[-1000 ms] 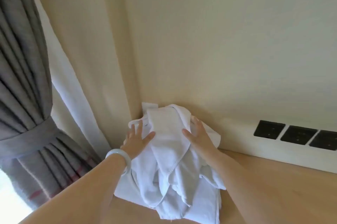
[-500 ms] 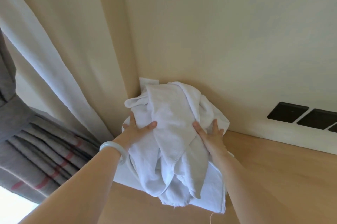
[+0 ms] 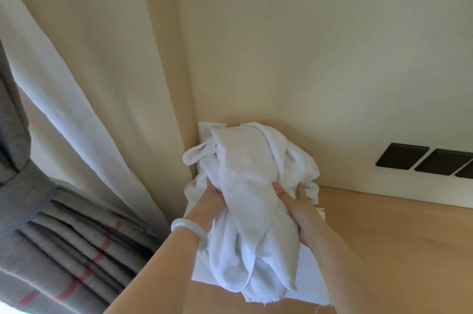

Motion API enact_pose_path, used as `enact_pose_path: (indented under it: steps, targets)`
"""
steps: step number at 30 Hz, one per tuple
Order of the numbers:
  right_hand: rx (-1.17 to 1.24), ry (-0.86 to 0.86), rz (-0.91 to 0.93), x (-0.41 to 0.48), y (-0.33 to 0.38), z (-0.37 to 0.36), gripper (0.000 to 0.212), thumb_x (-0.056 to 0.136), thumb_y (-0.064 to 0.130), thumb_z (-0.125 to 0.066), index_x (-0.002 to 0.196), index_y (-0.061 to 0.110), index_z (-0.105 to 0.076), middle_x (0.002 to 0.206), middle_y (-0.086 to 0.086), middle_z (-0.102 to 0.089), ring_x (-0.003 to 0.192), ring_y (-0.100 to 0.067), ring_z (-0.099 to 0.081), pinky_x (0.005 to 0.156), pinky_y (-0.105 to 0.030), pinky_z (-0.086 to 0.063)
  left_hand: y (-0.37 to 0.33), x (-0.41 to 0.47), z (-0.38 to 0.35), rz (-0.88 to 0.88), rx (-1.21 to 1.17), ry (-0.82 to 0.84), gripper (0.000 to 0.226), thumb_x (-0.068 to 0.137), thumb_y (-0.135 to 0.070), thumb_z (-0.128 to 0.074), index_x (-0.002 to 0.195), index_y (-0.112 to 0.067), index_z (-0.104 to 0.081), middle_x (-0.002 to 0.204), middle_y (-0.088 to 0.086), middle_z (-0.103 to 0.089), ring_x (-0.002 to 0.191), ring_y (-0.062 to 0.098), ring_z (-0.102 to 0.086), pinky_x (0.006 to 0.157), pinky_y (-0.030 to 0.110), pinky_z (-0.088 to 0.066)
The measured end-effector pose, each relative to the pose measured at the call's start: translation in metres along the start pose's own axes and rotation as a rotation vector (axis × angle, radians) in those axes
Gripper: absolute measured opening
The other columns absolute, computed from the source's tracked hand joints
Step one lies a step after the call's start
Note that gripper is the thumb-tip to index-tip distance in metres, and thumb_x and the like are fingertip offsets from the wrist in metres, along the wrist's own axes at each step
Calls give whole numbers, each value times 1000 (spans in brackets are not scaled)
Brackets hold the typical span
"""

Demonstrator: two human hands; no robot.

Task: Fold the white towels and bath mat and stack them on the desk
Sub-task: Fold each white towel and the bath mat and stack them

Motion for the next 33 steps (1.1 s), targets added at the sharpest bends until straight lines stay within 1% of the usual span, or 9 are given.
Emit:
enact_pose_path:
  steps: [4, 7, 12, 18, 23, 26, 28, 31, 33]
  targets:
    - [81, 33, 69, -15, 16, -1, 94, 60, 59, -79, 142, 43, -36, 126, 6, -59, 108, -22, -60, 95, -46, -50, -17, -12, -6, -43, -88, 20, 30, 95, -40, -55, 122, -28, -50, 108, 3, -63, 96, 22, -60, 77, 36, -52]
    - [212, 107, 88, -27, 33, 0, 77, 61, 56, -80, 130, 48, -47, 117, 6, -68, 105, -22, -66, 94, -47, -52, -38, -28, -22, -85, -203, 110, 51, 77, -61, -67, 113, -25, -61, 100, -1, -71, 98, 24, -66, 78, 39, -56]
    - [356, 189, 224, -62, 96, 42, 79, 67, 54, -81, 136, 38, -47, 118, 1, -69, 105, -21, -68, 85, -39, -54, -121, -80, -73, -310, -241, 276, 31, 96, -24, -60, 118, -2, -57, 95, 12, -65, 87, 22, -63, 71, 30, -55]
    - [282, 123, 401, -121, 169, 165, 67, 45, 62, -89, 103, 31, -74, 91, 1, -73, 84, -18, -70, 81, -40, -51, -198, -145, -175, -542, -346, 419, 17, 88, -21, -66, 91, -10, -54, 68, -2, -60, 65, 12, -60, 56, 24, -49]
    - [224, 35, 406, -122, 167, 293, 87, 55, 64, -85, 131, 38, -53, 118, 2, -69, 107, -23, -67, 97, -45, -47, -190, -155, -296, -435, -452, 487, 39, 80, -29, -75, 100, -3, -54, 85, 18, -57, 79, 27, -60, 62, 38, -56]
    - [136, -45, 282, -86, 108, 355, 83, 59, 64, -82, 133, 43, -49, 129, 6, -62, 109, -23, -66, 96, -49, -50, -131, -129, -356, -223, -292, 401, 27, 89, -33, -63, 108, -19, -48, 79, 2, -53, 66, 21, -52, 48, 26, -49]
    - [118, -64, 133, -59, 48, 381, 95, 54, 67, -82, 138, 44, -42, 132, 3, -60, 112, -26, -63, 96, -52, -49, -76, -107, -374, -64, -166, 334, 53, 88, -34, -66, 134, -41, -40, 108, -5, -56, 91, 22, -58, 70, 40, -57]
    - [35, -111, -36, -26, -25, 408, 138, 32, 84, -74, 150, 40, -17, 154, -2, -32, 136, -31, -38, 112, -53, -32, -15, -88, -378, 89, -187, 324, 98, 76, -58, -73, 145, -59, -4, 153, -18, -21, 143, 26, -25, 97, 61, -41]
    - [-81, -168, -33, -18, -35, 407, 125, 51, 84, -65, 151, 41, -5, 160, 2, -17, 142, -31, -27, 113, -54, -27, -4, -87, -374, 94, -202, 306, 97, 77, -62, -68, 145, -59, 2, 159, -19, -5, 148, 24, -13, 108, 61, -31]
Point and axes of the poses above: each hand's wrist, its own x-axis towards the middle knuckle, its own z-axis out of the back of the hand, y = z × x, the point moved 7 cm from there along x, towards the middle knuckle
